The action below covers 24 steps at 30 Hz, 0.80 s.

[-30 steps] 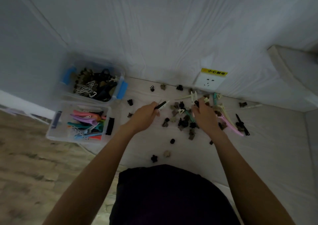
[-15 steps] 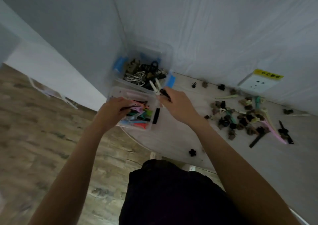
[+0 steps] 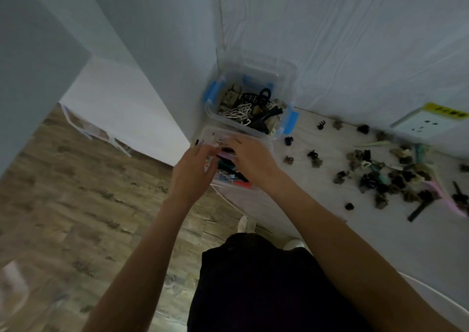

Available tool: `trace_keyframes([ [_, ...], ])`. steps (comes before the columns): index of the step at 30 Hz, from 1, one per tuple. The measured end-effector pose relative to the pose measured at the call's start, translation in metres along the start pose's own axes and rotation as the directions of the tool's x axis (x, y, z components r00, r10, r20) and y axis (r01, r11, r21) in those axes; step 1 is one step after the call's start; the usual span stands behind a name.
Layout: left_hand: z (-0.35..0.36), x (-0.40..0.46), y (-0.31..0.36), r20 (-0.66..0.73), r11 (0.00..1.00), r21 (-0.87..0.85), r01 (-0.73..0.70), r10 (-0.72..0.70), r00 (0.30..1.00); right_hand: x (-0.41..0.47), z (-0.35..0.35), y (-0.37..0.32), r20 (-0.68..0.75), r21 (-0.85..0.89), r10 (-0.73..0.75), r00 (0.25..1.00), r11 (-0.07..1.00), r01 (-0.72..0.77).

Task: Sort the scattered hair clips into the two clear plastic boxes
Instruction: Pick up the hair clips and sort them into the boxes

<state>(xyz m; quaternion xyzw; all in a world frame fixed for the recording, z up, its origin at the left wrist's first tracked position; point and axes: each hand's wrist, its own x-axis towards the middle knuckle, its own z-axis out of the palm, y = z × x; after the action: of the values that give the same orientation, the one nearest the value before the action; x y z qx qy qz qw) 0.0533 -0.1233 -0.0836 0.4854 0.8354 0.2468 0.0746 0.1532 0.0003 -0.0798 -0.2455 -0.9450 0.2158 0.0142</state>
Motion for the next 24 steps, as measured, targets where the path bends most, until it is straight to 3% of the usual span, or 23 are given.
trace_keyframes([
  [2,-0.003,0.004,0.014,-0.035,0.996,0.018,0.089,-0.088,0.996,-0.021,-0.007,0.01,-0.172,0.132,0.006,0.985,0.991,0.017],
  [5,-0.003,0.015,0.036,-0.03,0.981,0.094,0.171,-0.169,0.985,-0.058,-0.018,0.033,-0.347,0.183,0.105,0.932,0.982,-0.043],
  [7,0.002,0.021,0.047,0.006,0.989,0.058,0.134,-0.134,0.991,-0.078,-0.025,0.048,-0.396,0.231,0.173,0.902,0.969,-0.085],
  [10,0.022,0.027,0.07,0.215,0.992,-0.114,-0.05,0.074,0.974,-0.105,-0.038,0.073,-0.468,0.231,0.259,0.845,0.959,-0.166],
  [15,0.074,0.026,0.134,0.368,0.871,-0.345,-0.349,0.468,0.803,-0.164,-0.041,0.126,-0.514,0.236,0.457,0.726,0.889,-0.392],
  [19,0.125,0.033,0.187,0.497,0.859,-0.345,-0.378,0.509,0.702,-0.22,-0.04,0.179,-0.426,0.287,0.718,0.55,0.684,-0.67],
  [21,0.143,0.04,0.211,0.543,0.859,-0.298,-0.417,0.512,0.666,-0.243,-0.038,0.203,-0.405,0.251,0.755,0.516,0.635,-0.731],
  [24,0.171,0.046,0.251,0.548,0.826,-0.274,-0.492,0.555,0.626,-0.27,-0.033,0.238,-0.365,0.237,0.764,0.532,0.628,-0.741],
])
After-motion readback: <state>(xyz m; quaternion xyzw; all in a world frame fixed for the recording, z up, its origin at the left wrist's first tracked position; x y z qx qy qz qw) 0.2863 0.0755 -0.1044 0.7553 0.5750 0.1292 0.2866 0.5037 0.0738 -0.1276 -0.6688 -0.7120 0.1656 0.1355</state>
